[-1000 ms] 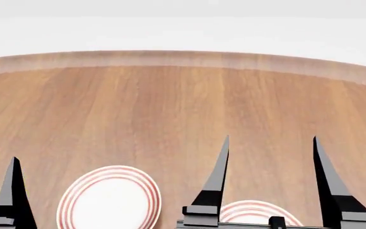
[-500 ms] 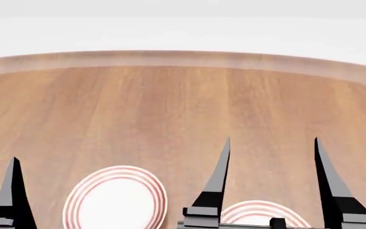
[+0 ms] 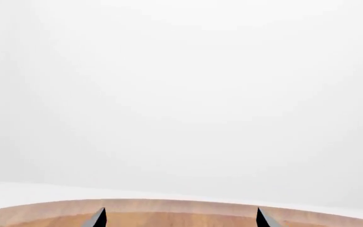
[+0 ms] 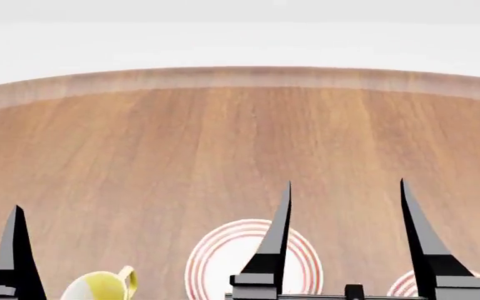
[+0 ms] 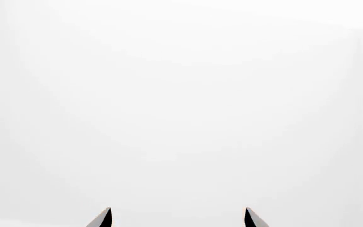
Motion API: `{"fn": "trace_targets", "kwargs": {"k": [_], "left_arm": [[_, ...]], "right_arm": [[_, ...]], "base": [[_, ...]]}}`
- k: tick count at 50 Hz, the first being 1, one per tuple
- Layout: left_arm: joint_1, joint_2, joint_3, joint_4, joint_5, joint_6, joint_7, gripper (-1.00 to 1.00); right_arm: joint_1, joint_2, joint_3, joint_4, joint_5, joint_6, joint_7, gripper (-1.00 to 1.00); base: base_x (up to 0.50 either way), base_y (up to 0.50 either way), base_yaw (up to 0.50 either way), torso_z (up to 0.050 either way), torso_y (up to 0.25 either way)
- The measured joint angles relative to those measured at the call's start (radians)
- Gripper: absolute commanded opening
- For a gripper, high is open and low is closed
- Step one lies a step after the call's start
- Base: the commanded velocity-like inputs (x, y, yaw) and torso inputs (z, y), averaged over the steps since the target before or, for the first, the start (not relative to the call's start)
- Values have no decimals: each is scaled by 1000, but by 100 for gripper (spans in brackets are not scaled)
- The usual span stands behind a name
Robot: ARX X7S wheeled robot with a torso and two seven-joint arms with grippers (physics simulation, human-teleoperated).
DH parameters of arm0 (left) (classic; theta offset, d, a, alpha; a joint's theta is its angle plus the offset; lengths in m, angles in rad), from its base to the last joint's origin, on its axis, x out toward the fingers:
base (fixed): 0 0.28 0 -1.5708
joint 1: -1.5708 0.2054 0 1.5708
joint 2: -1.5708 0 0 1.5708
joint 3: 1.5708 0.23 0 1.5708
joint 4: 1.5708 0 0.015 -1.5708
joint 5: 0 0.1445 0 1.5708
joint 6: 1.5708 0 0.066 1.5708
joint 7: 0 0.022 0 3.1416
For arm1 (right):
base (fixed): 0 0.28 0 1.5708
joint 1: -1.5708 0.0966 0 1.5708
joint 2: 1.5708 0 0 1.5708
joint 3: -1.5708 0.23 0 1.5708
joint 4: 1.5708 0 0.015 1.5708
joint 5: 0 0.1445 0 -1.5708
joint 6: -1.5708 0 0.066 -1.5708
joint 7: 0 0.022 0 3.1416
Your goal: Put the white mug on the left plate.
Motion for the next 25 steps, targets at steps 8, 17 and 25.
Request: {"fn": "trace_targets", "kwargs": {"k": [8, 17, 25], "left_arm": [[0, -7, 5, -2, -3, 4, -7, 100], [-1, -15, 11, -6, -7, 8, -15, 100], [-2, -23, 14, -6, -11, 11, -21, 100]], "right_arm": [[4, 7, -6, -3, 2, 9, 6, 100], [9, 15, -14, -5, 3, 21, 12, 100], [2, 18, -10, -6, 4, -4, 27, 100]], "base": [[0, 500, 0, 0, 0], [0, 500, 0, 0, 0], [0, 29, 0, 0, 0]]}}
